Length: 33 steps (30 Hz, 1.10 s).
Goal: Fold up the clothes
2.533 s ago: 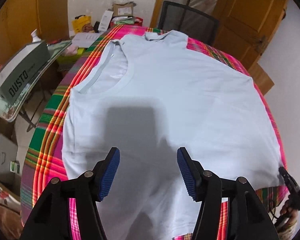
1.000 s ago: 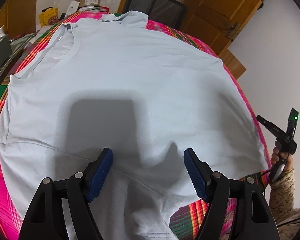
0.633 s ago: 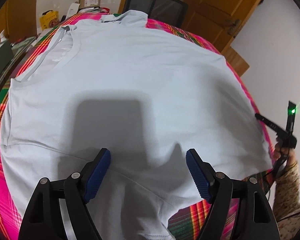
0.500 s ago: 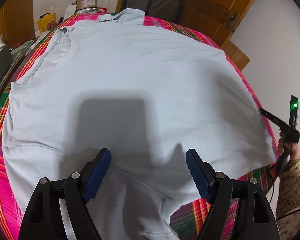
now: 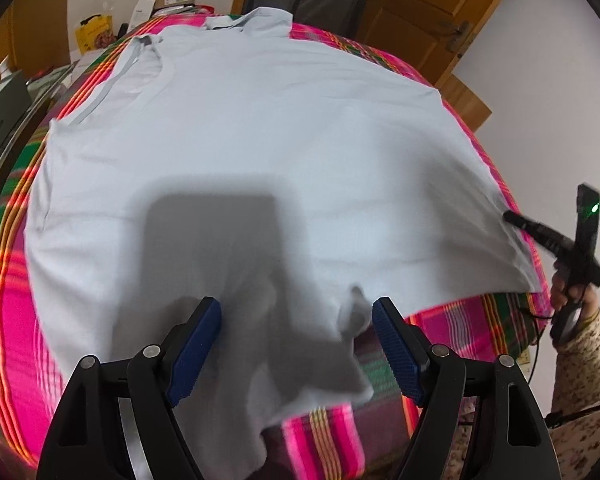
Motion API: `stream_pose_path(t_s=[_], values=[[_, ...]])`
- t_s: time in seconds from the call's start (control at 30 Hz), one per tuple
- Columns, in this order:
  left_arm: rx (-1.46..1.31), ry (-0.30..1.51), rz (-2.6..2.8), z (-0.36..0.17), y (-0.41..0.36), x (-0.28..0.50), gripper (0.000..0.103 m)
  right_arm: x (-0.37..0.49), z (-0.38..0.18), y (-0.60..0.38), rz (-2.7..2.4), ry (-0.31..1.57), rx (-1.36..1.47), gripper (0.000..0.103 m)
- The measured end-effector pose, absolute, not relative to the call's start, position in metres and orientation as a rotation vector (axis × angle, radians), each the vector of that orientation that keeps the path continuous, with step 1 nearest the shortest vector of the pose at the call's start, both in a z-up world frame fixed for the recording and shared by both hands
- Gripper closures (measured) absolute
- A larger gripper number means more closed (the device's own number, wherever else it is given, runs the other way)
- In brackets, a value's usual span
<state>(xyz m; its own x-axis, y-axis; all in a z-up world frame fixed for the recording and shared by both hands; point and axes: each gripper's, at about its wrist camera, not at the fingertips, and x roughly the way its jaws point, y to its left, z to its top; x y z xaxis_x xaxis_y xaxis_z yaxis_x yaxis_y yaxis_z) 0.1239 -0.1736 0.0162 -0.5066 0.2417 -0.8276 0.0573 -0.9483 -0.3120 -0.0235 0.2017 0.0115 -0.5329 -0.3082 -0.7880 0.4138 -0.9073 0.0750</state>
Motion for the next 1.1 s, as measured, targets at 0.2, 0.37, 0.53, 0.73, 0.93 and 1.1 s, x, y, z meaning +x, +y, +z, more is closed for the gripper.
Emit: stream_pose_path(t_s=[0.2,0.37,0.53,0.73,0.93,1.1], values=[[-1.49,-0.45,2.588,0.017,-0.18,0.15,0.024,0.001,0.012,0.208,-2.502,0.256,1.25,0.083],[-1.509,-0.453,2.624,0.017,-0.193,0.175,0.024,0.023,0.034,0.185,-2.467,0.278,1.158,0.083],[-1.435,-0.64,2.717,0.026,-0.226,0.198,0.024,0.052,0.042,0.119,-2.29,0.347,1.046,0.083],[-1.401,-1.001,2.707,0.017,-0.27,0.217,0.024,0.087,0.045,0.049,-2.029,0.346,0.922,0.083],[-1.417,-1.014,2.73,0.011,-0.275,0.219,0.024,0.109,0.035,0.0,-1.916,0.499,0.895,0.081],[-1.458,-0.913,2.815,0.007,-0.271,0.218,0.024,0.122,0.028,-0.015,-1.856,0.517,0.89,0.076]])
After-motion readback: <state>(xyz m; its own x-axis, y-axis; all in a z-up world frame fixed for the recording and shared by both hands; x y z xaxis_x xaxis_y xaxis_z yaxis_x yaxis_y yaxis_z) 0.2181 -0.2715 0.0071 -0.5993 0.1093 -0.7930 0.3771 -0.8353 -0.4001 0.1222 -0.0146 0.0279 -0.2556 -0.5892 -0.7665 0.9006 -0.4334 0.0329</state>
